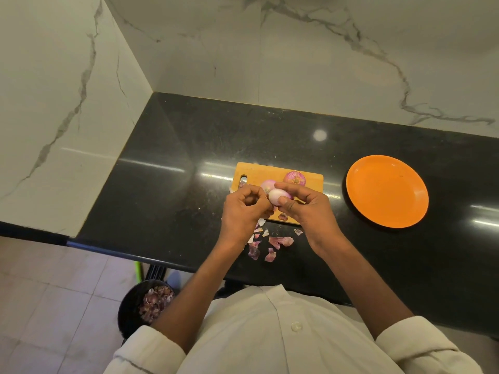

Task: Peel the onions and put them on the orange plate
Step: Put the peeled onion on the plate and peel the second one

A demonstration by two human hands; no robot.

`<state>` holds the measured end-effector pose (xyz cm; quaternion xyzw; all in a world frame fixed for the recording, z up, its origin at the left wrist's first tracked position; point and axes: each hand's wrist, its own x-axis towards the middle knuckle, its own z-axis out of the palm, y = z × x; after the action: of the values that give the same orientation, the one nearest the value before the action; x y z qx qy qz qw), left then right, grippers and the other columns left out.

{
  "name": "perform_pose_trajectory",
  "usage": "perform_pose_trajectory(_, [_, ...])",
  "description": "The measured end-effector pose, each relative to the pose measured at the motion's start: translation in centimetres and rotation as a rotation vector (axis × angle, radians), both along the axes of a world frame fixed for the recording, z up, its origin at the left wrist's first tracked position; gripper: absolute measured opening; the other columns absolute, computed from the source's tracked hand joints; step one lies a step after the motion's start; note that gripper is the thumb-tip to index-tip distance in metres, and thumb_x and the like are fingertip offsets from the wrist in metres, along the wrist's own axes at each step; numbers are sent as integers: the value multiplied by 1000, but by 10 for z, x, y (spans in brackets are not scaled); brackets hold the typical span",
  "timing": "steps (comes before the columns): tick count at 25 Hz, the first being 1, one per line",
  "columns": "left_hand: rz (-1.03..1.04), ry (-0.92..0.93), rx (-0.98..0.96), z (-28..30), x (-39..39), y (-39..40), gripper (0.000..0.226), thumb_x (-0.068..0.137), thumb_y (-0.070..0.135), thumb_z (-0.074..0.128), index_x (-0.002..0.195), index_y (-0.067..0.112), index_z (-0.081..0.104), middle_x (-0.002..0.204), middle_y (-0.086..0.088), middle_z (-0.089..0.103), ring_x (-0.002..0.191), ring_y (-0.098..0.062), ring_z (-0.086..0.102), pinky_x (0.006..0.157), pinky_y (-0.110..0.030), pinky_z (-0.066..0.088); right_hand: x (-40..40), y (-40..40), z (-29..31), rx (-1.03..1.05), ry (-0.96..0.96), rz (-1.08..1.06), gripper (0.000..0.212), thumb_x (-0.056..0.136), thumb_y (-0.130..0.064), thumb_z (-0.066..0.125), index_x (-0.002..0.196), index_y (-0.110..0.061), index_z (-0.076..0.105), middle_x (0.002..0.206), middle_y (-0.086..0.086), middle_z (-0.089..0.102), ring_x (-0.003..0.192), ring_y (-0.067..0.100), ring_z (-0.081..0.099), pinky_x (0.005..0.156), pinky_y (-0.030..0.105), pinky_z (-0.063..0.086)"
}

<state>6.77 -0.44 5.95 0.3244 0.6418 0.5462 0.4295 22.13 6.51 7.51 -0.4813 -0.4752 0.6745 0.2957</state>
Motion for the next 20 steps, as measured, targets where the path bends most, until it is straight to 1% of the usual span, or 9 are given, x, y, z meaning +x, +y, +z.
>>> perform_pose_trajectory(3, [38, -184, -43, 2, 9, 7, 13, 102, 11, 69, 100, 0, 75, 80, -12, 73, 72, -22, 71, 78, -42, 65, 3, 1, -3, -344, 312, -74, 38, 94, -2, 67, 131, -10, 71, 131, 8, 74, 120, 25, 72, 98, 38, 61])
perform_pose_trajectory(6, [37, -340, -130, 0, 17, 11, 20, 107, 18, 62, 97, 5, 73, 75, -9, 70, 68, -17, 68, 71, -35, 62, 7, 5, -5, -444, 367, -117, 37, 96, -7, 65, 133, -10, 68, 127, 14, 75, 115, 29, 73, 99, 41, 60])
perform_pose_trajectory(8, [0, -335, -161, -5, 24, 15, 29, 111, 20, 53, 88, 8, 68, 72, -10, 67, 69, -21, 68, 68, -34, 60, 17, 10, -7, -446, 359, -219, 34, 97, -8, 67, 131, -12, 69, 122, 15, 77, 108, 26, 75, 94, 37, 62])
perform_pose_trajectory(11, [-106, -108, -160, -16, 37, 29, 31, 113, 23, 50, 89, 11, 65, 81, -9, 71, 81, -25, 73, 74, -36, 62, 37, 20, -17, -329, 182, -368, 35, 92, -9, 77, 126, -14, 68, 118, 12, 77, 110, 25, 74, 91, 37, 60])
perform_pose_trajectory(13, [-196, 46, -125, -22, 52, 42, 18, 111, 18, 53, 100, 16, 67, 93, -4, 74, 89, -19, 75, 80, -36, 63, 58, 30, -28, -189, -10, -456, 37, 90, -7, 80, 124, -13, 66, 118, 10, 75, 112, 25, 73, 95, 41, 61])
perform_pose_trajectory(15, [-291, 146, -86, -25, 68, 60, 14, 108, 15, 58, 106, 19, 72, 96, 2, 74, 90, -9, 72, 83, -30, 58, 84, 42, -41, -81, -142, -554, 38, 91, -8, 80, 125, -16, 66, 118, 6, 73, 111, 23, 72, 96, 44, 62])
perform_pose_trajectory(17, [-358, 258, -57, -23, 86, 79, 13, 105, 17, 64, 98, 18, 76, 90, 9, 73, 85, -1, 66, 77, -21, 51, 107, 58, -50, 38, -349, -603, 32, 92, -18, 81, 121, -20, 70, 116, -3, 72, 110, 18, 70, 94, 42, 61])
perform_pose_trajectory(18, [-374, 314, -57, -23, 94, 87, 13, 103, 19, 67, 93, 18, 75, 86, 11, 71, 82, 1, 64, 75, -22, 48, 116, 66, -54, 95, -463, -601, 29, 92, -23, 81, 120, -21, 72, 114, -6, 72, 109, 16, 68, 90, 38, 59])
perform_pose_trajectory(20, [-395, 452, -58, -29, 107, 97, 17, 100, 26, 72, 84, 18, 71, 81, 9, 68, 79, -4, 62, 72, -29, 46, 129, 81, -61, 174, -616, -579, 28, 93, -25, 79, 120, -19, 73, 114, -5, 73, 108, 17, 68, 83, 28, 50])
